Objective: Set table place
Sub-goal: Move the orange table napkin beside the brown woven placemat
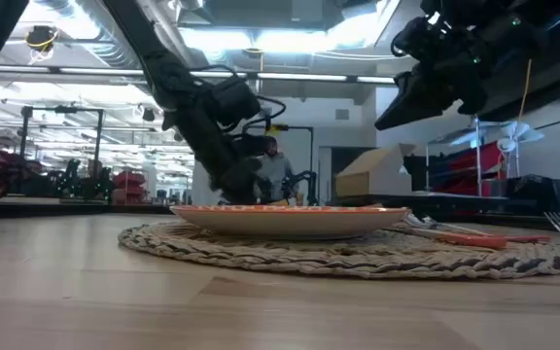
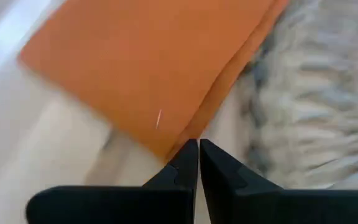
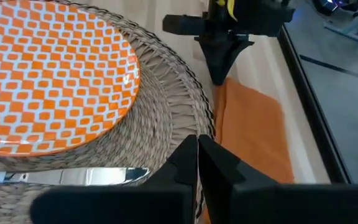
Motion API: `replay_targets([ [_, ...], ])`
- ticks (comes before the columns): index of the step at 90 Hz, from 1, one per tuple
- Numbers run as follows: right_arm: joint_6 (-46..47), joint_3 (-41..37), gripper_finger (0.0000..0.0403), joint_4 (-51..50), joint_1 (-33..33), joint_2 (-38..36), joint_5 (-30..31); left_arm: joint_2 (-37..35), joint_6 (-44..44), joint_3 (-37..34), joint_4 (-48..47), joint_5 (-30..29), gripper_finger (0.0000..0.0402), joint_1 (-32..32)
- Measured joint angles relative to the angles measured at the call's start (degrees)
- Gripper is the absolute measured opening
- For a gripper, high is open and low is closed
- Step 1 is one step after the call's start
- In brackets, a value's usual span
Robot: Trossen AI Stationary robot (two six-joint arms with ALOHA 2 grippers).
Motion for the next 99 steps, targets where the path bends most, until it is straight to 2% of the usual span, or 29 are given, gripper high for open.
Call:
replay_targets([
  [23, -0.02, 0.00, 0.0000, -0.14, 0.00, 0.02, 0.94, -0.60, -1.20, 0.00, -0.13, -1.33, 0.0000, 2.47],
  [38, -0.02, 0.00, 0.0000, -0.14, 0.00, 0.02, 0.94, -3.75, -0.53, 0.00, 1.83, -1.44, 0.0000, -0.23],
  [53, -0.02, 0.02, 0.0000, -0.11, 0.00, 0.02, 0.98, -4.63, 2.69, 0.14, 5.30, -4.50, 0.0000, -1.52],
  [85, -0.38, 0.02, 0.0000, -0.12, 0.00, 0.02, 1.44, 3.21, 5.76, 5.41, 7.10, -3.52, 0.0000, 1.60],
  [99, -0.92, 0.02, 0.0000, -0.23, 0.00, 0.02, 1.42, 5.22, 6.28, 5.86, 3.54, -2.84, 0.0000, 1.75],
])
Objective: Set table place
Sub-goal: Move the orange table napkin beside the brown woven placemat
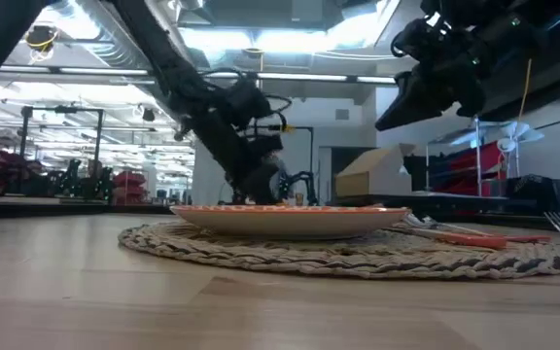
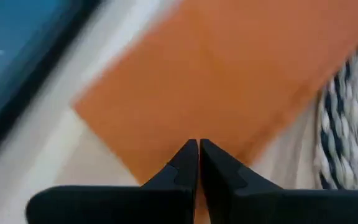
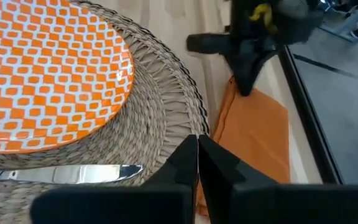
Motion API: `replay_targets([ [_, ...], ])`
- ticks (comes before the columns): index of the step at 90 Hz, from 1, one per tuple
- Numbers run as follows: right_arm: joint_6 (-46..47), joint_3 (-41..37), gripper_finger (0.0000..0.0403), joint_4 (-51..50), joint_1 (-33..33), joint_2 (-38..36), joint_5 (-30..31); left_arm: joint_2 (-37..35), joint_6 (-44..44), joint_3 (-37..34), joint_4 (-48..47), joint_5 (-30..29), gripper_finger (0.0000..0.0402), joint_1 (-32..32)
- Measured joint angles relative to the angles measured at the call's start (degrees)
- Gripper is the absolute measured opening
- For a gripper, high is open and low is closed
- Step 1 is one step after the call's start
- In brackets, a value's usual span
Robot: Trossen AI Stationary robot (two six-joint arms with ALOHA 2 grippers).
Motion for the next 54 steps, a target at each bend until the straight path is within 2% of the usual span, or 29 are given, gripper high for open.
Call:
replay_targets([
  [27, -0.18, 0.00, 0.0000, -0.04, 0.00, 0.00, -0.02, -0.74, -0.31, -0.28, -10.15, -4.30, 0.0000, 3.10],
  [54, -0.33, 0.00, 0.0000, -0.59, 0.00, 0.00, -0.05, -5.02, 1.87, -0.72, -18.25, -9.57, 0.0000, 4.96],
])
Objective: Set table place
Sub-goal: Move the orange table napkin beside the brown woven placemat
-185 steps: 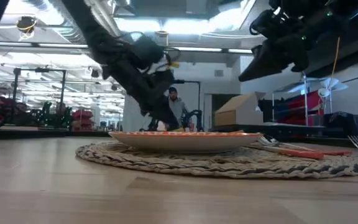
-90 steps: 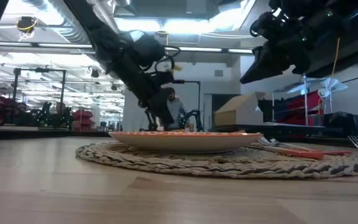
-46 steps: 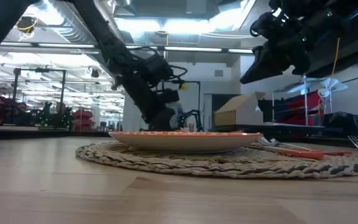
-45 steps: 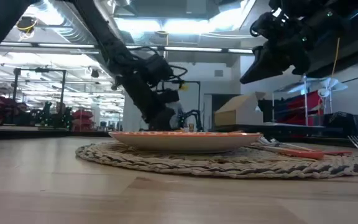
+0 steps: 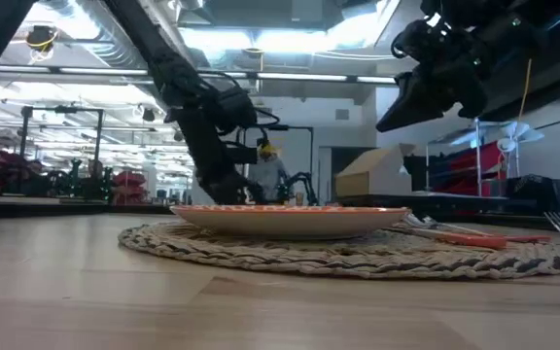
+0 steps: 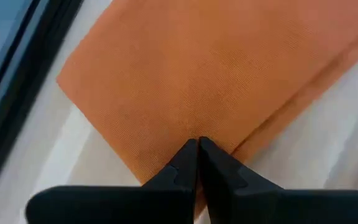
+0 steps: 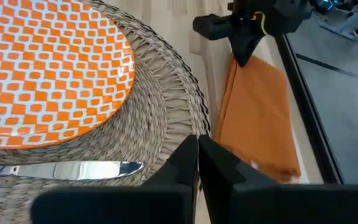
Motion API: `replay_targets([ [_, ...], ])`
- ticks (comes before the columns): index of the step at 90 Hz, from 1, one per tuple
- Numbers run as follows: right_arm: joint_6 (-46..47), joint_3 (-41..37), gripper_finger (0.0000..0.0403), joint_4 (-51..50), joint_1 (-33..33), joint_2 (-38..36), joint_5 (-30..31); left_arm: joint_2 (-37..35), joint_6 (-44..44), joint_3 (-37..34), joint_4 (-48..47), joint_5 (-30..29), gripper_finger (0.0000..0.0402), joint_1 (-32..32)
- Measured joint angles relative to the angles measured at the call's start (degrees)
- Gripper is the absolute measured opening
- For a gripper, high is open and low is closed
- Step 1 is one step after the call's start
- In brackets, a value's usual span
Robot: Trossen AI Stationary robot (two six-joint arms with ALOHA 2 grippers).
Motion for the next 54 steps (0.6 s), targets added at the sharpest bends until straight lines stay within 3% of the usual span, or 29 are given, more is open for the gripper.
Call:
replay_targets([
  [27, 0.05, 0.02, 0.0000, -0.79, 0.07, 0.02, 0.00, -1.94, 1.10, -0.01, -8.45, -0.22, 0.0000, 5.02],
  [54, 0.15, 0.02, 0.0000, -0.68, 0.07, 0.02, 0.00, -5.50, 2.65, -3.73, -7.56, -0.14, 0.0000, 11.30],
])
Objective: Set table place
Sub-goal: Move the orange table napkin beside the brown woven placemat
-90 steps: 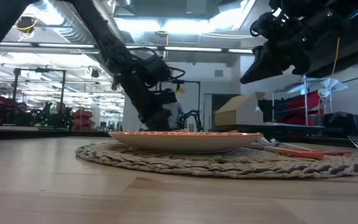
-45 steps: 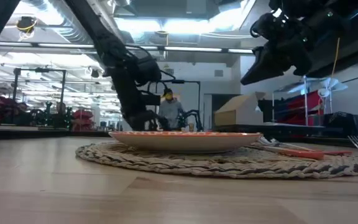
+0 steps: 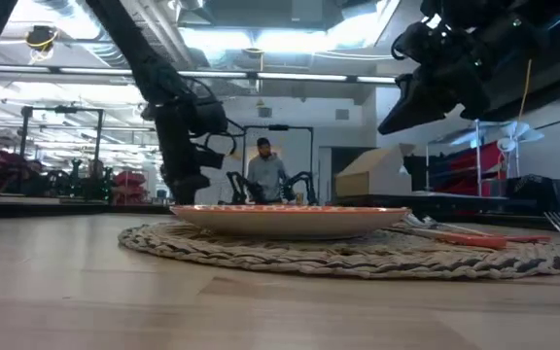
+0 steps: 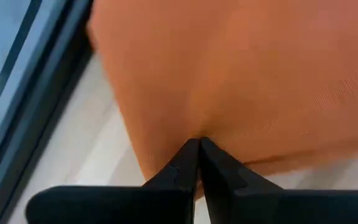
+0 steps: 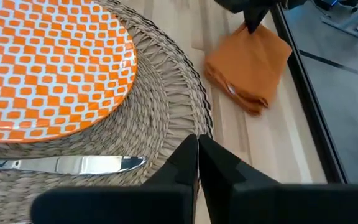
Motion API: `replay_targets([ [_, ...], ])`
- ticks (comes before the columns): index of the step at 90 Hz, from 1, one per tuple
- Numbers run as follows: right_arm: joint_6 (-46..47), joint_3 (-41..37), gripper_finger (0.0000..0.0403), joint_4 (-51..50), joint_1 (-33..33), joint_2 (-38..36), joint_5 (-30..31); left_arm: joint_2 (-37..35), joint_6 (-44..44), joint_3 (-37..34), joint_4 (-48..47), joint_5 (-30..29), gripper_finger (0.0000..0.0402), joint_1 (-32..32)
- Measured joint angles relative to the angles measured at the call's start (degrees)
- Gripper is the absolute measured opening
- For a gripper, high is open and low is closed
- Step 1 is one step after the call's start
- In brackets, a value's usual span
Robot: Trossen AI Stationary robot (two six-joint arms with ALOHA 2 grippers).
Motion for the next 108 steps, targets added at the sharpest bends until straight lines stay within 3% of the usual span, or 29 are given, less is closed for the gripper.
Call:
replay_targets([
  [22, 0.02, 0.00, 0.0000, 0.08, 0.00, 0.00, 0.00, -8.73, -1.23, -0.25, 0.20, 2.20, 0.0000, -1.06],
  [42, 0.02, 0.00, 0.0000, 0.14, 0.00, 0.00, 0.02, -13.91, -6.02, -0.14, -1.31, 7.11, 0.0000, -9.10],
  [57, 0.25, 0.00, 0.0000, 0.16, 0.00, 0.00, 0.02, -11.06, -6.80, -0.14, -3.31, 7.37, 0.0000, -17.92],
  [66, 0.33, 0.00, 0.0000, 0.20, 0.00, 0.00, 0.02, -8.95, -7.90, -0.14, 0.62, 6.69, 0.0000, -20.89],
  [79, 0.34, 0.00, 0.0000, 0.21, 0.00, 0.00, 0.04, -5.64, -9.66, -0.14, 5.21, 6.23, 0.0000, -20.86],
  [108, 0.05, 0.00, 0.0000, 0.12, 0.00, 0.00, 0.04, 1.23, -11.53, 0.06, 3.86, 5.86, 0.0000, -20.44],
])
